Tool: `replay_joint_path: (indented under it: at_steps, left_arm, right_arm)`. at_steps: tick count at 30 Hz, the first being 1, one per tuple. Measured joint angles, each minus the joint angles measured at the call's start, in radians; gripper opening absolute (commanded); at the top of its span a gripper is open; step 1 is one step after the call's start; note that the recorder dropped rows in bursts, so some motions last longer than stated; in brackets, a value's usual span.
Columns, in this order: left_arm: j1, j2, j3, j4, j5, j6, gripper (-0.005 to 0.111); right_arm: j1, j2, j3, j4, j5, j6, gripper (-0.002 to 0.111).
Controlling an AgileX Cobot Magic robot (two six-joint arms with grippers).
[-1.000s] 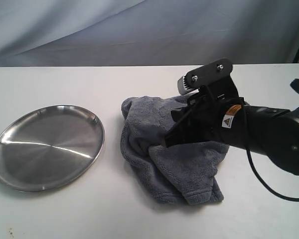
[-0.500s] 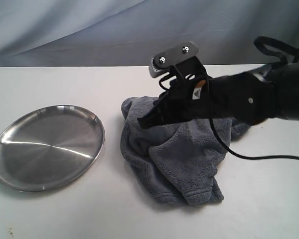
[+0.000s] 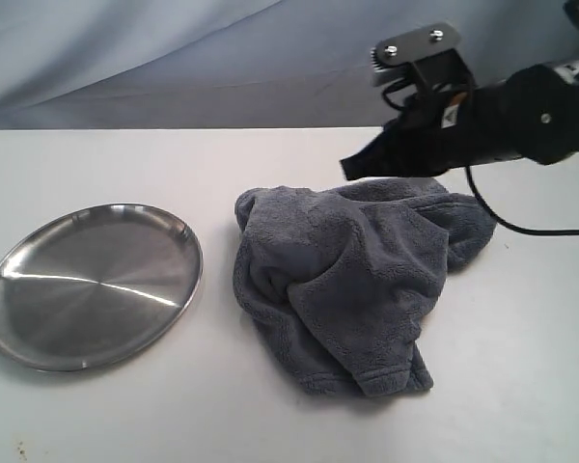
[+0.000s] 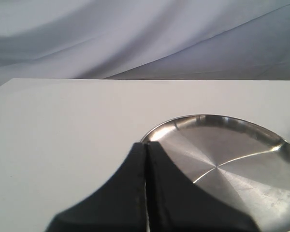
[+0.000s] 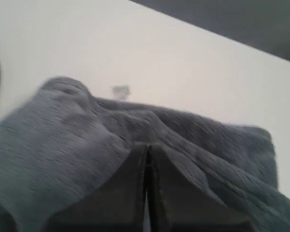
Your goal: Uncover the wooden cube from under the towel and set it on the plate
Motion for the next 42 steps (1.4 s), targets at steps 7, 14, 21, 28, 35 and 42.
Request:
replay_joint_path:
  at_steps: [7, 14, 21, 28, 35, 42]
  left_arm:
    - [0.000, 0.000, 0.000, 0.000, 0.000, 0.000, 0.000]
    - [0.000, 0.000, 0.000, 0.000, 0.000, 0.000, 0.000]
    - [0.000, 0.000, 0.000, 0.000, 0.000, 0.000, 0.000]
    - [0.000, 0.000, 0.000, 0.000, 0.000, 0.000, 0.000]
    - [0.000, 0.000, 0.000, 0.000, 0.000, 0.000, 0.000]
    - [0.000, 0.000, 0.000, 0.000, 0.000, 0.000, 0.000]
  right_arm:
    - [-0.051, 0.000, 0.000, 0.013, 0.305, -0.204, 0.000]
    - [0.051, 0.002, 0.000, 0.257, 0.390, -0.498, 0.000]
    - [0.199, 0.004, 0.000, 0.384, 0.252, -0.647, 0.000]
    - [0.227, 0.004, 0.000, 0.508, -0.153, -0.655, 0.000]
    - [0.146, 0.004, 0.000, 0.579, -0.223, -0.657, 0.000]
    - [0.006, 0.004, 0.000, 0.573, -0.031, -0.657, 0.000]
